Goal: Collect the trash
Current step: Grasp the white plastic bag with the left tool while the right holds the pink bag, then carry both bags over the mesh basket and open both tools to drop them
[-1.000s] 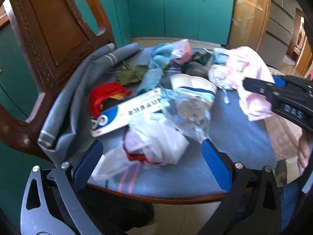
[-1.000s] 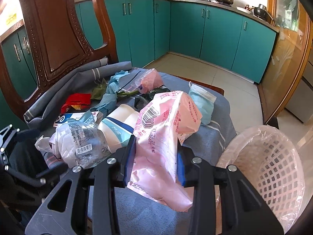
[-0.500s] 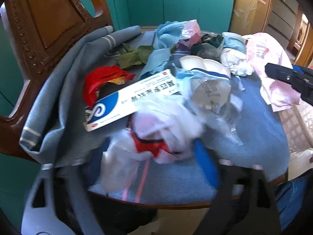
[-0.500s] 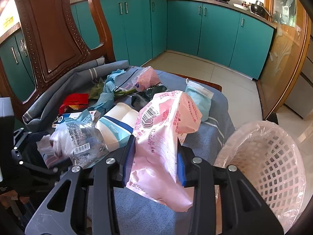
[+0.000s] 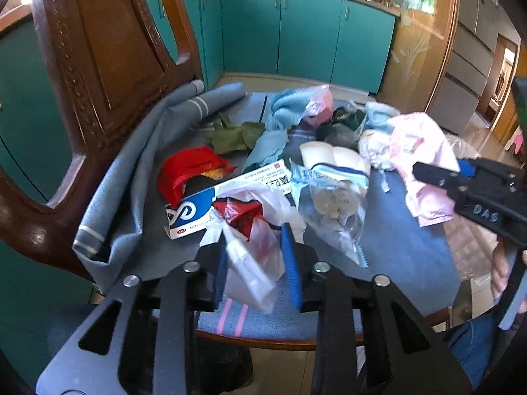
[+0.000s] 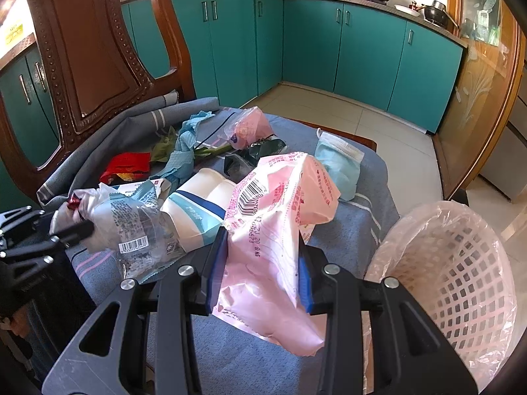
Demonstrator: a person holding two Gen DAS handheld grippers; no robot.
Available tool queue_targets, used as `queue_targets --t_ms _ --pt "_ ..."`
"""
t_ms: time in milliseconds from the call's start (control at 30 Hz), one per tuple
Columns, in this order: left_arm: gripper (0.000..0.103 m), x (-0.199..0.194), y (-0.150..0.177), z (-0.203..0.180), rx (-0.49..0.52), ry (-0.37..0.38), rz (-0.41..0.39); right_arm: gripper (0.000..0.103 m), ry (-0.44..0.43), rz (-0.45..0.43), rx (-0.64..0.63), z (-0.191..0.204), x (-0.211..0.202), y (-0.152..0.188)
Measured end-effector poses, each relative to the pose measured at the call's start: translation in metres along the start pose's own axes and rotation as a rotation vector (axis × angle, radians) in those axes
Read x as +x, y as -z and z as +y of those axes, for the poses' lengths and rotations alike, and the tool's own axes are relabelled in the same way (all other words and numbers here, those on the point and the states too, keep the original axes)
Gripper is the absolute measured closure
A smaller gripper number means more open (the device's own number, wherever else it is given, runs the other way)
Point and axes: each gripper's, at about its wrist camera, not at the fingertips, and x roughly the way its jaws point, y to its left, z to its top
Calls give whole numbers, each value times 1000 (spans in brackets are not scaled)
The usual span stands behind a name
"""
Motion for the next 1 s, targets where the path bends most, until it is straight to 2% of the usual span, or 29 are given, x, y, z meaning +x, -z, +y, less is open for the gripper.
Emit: queue_targets --t_ms 267,433,600,900,1000 --pt "81 -21 -4 9 -49 -12 -66 66 -9 -1 10 -1 -1 1" --pt "82 -30 -6 15 -78 -17 -95 66 -9 -2 11 -1 -2 2" --pt "82 -43 -8 23 -123 -26 -156 66 -14 -3 7 1 -3 1" --pt "82 -35 -8 32 -169 -18 -146 66 -17 -4 11 1 -4 1" --pt "82 -38 -9 29 -167 -10 -158 66 -26 -59 31 -3 -15 -2"
